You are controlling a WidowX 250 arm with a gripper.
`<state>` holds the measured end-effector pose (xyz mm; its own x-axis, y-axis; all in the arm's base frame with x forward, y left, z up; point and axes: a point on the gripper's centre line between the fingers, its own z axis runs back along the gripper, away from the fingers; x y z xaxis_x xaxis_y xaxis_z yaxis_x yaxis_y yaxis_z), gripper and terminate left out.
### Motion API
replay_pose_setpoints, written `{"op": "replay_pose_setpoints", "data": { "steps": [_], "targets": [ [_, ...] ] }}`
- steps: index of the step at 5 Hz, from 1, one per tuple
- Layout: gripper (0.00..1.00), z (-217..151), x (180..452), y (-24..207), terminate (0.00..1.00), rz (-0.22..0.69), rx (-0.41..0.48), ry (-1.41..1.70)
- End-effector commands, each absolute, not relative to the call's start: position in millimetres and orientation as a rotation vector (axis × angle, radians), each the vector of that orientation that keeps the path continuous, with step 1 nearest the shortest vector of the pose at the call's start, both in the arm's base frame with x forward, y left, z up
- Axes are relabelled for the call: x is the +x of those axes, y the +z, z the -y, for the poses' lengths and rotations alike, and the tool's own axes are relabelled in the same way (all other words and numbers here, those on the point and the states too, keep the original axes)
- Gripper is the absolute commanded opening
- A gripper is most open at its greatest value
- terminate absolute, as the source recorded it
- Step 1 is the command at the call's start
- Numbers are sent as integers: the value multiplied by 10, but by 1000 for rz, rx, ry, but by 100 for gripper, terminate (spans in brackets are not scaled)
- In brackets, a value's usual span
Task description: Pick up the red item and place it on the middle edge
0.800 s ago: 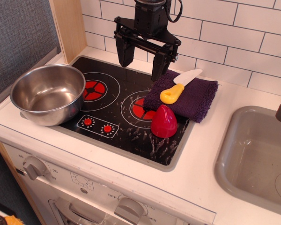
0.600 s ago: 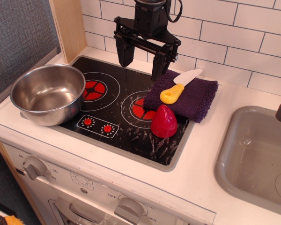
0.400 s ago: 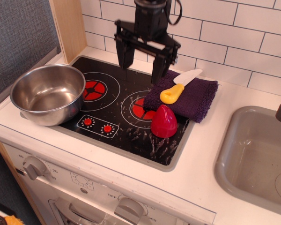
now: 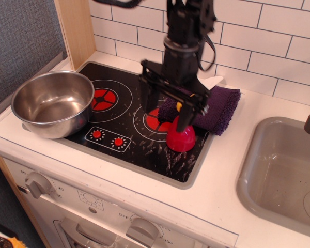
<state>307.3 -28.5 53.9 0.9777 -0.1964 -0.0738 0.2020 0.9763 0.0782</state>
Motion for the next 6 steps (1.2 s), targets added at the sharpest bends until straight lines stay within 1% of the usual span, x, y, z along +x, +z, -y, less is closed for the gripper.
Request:
{"op": "replay_pose_setpoints", "data": {
  "steps": [1,2,3,4,5,6],
  "targets": [
    [100,425,3089,541,0,-38,102,-229],
    [100,357,3119,424,0,-73,128,-185],
    [100,341,3134,377,0,-89,139,-162],
    [0,324,3136,463,0,-65,131,-156],
    [0,356,3073,907,0,23,100,-192],
    [0,212,3121,1403,0,130,80,-148]
  ]
}}
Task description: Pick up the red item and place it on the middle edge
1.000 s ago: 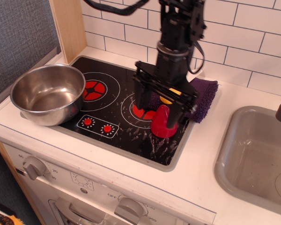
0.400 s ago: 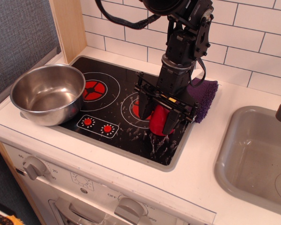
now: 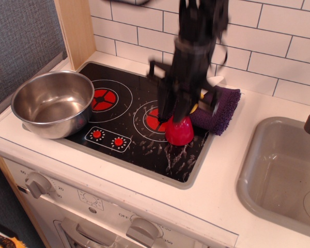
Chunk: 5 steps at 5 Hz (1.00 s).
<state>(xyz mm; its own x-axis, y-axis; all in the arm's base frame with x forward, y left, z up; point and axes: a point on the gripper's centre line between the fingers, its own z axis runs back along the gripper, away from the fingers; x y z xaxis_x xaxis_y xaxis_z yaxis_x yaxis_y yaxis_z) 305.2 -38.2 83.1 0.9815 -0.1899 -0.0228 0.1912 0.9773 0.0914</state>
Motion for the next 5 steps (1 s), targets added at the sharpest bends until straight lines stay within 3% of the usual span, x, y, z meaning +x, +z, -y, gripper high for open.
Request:
{"op": "replay_pose_setpoints", "data": {
  "steps": [1,2,3,5],
  "targets": [
    [0,-92,3373,1587,0,129,39,-53],
    [100,41,3415,1211,0,26,45,-131],
    [100,300,3231,925,0,-35,67,-227],
    [100,339,3140,761,0,5,114,-234]
  ]
}}
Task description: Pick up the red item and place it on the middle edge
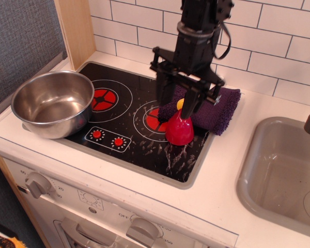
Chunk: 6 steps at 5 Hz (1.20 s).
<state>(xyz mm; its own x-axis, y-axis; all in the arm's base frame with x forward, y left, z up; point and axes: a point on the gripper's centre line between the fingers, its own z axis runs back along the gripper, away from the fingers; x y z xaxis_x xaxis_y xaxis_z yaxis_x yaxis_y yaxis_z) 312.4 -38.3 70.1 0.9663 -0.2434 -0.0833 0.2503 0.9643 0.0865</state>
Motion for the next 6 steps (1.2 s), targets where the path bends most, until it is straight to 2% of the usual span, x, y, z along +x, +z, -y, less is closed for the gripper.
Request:
{"op": "replay_pose_setpoints", "data": {
  "steps": [1,5,6],
  "targets": [
    [100,244,3171,567,0,29,110,-174],
    [100,370,3253,406,0,68,111,-134],
    [100,397,3233,377,0,55,79,-108]
  ]
}}
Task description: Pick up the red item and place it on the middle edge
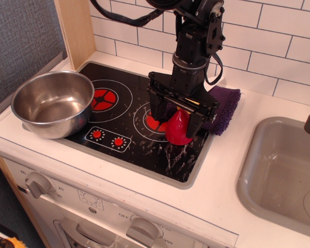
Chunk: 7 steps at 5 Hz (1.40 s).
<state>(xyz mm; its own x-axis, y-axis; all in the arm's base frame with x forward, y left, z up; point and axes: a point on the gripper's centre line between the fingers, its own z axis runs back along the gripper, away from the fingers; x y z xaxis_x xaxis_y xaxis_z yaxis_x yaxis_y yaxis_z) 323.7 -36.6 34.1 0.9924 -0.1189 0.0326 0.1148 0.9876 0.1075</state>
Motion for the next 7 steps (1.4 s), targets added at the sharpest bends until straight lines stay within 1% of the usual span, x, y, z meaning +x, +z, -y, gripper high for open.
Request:
{"op": "replay_pose_setpoints", "data": {
  "steps": [1,3,4,5,6,7],
  "targets": [
    [0,372,3231,345,0,49,52,-76],
    [0,362,3303,539,0,88,41,-77],
    [0,359,3291,1046,0,176,49,-112],
    [0,132,3350,1548,0,263,18,-70],
    [0,-260,3563,1663,0,248,25,34],
    [0,-721,3854,1303,0,162,13,148]
  ]
}}
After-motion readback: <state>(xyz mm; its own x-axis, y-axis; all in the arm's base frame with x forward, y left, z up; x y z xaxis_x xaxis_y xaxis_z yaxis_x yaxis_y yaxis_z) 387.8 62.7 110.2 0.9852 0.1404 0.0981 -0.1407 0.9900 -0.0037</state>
